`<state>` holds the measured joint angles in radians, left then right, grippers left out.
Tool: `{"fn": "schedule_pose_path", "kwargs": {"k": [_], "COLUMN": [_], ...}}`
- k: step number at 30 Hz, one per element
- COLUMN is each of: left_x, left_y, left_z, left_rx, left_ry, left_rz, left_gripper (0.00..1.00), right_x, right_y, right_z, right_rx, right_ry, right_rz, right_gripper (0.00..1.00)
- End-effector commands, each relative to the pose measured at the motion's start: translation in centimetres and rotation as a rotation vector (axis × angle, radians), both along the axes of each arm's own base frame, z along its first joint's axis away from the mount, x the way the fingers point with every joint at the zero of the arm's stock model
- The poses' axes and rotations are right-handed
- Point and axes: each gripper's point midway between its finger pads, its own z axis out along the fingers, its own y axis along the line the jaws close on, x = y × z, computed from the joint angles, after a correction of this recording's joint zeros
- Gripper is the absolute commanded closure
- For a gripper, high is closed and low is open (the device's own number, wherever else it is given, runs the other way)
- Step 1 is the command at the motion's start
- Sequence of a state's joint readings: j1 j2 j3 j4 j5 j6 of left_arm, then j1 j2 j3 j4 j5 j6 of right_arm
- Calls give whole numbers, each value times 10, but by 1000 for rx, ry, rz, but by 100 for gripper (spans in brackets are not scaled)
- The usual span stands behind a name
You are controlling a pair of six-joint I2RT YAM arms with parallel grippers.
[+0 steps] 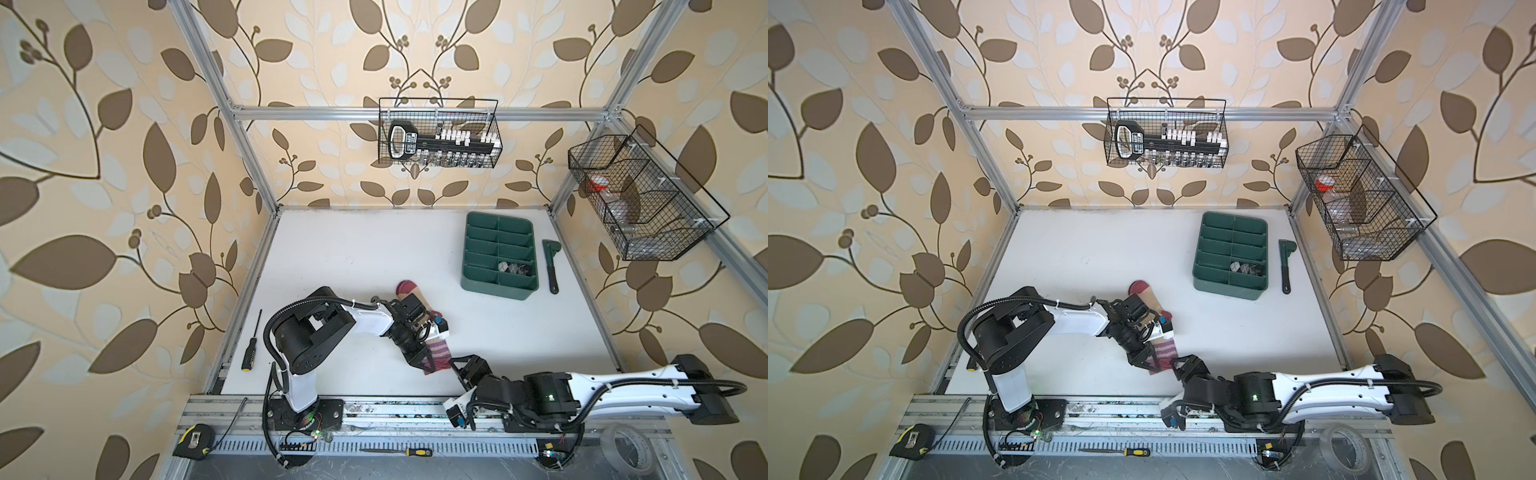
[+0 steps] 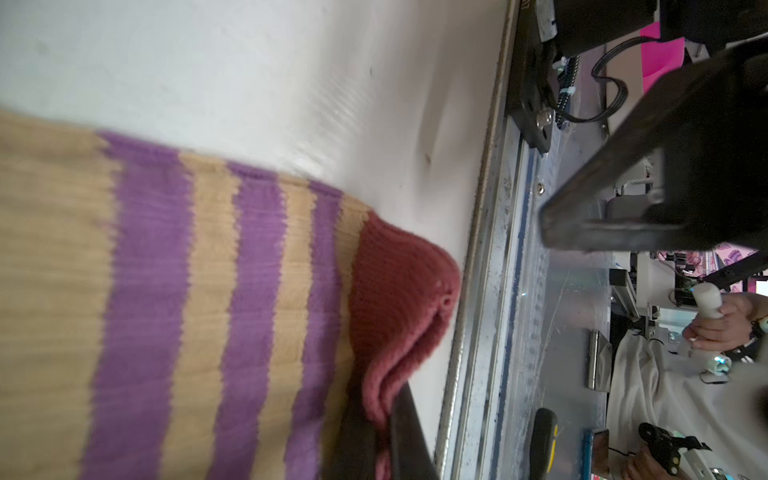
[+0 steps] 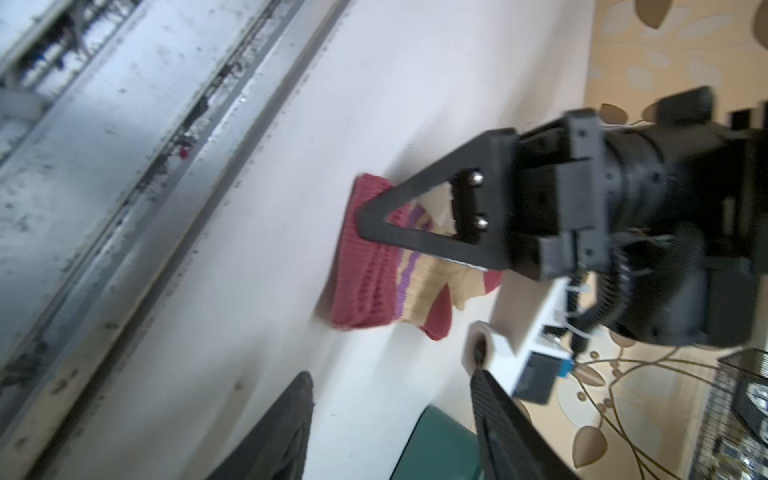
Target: Roll the socks
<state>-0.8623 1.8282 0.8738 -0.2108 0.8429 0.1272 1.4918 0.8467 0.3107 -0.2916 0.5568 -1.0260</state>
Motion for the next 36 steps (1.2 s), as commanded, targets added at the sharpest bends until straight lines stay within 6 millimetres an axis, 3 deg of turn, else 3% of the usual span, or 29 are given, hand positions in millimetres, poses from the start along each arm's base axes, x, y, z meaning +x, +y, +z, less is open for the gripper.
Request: {"fn": "schedule_pose_path", "kwargs": {"k": [1,8,15,20,24,25,27,31,34,36], "left_x": [-5,-4,-1,0,-1,-1,1,12,29,47], "left_y": [5,7,7,8,7,7,8,13,20,29], "left_z": [-5,-3,4,9,15,17,21,32,56,84], "left_rx": [34,33,18,2,-14,-20,-23,-14,-22,-61], "left_ry": [43,17,-20,-46,-76,-87,-117,-222,-347,-446], "left_rz": [0,3,16,18,16,16,23,47,89,147], "left_gripper": [100,100,100,100,100,97,81,61,48,46], "right_x": [8,23,24,24,23,20,13,-3,-10,-10], "right_y": [27,31,24,17,15,14,13,6,7,10], "right_z": [-2,-24,-38,-55,-64,-65,-67,-73,-75,-76], "right_rx": [42,28,-6,-52,-86,-100,-122,-188,-217,-216], "right_ry": [19,58,141,215,302,347,454,668,755,785], "right_rz": [6,-28,-57,-89,-120,-119,-131,-173,-193,-213], "right_gripper": [39,42,84,89,100,100,100,100,100,100]}}
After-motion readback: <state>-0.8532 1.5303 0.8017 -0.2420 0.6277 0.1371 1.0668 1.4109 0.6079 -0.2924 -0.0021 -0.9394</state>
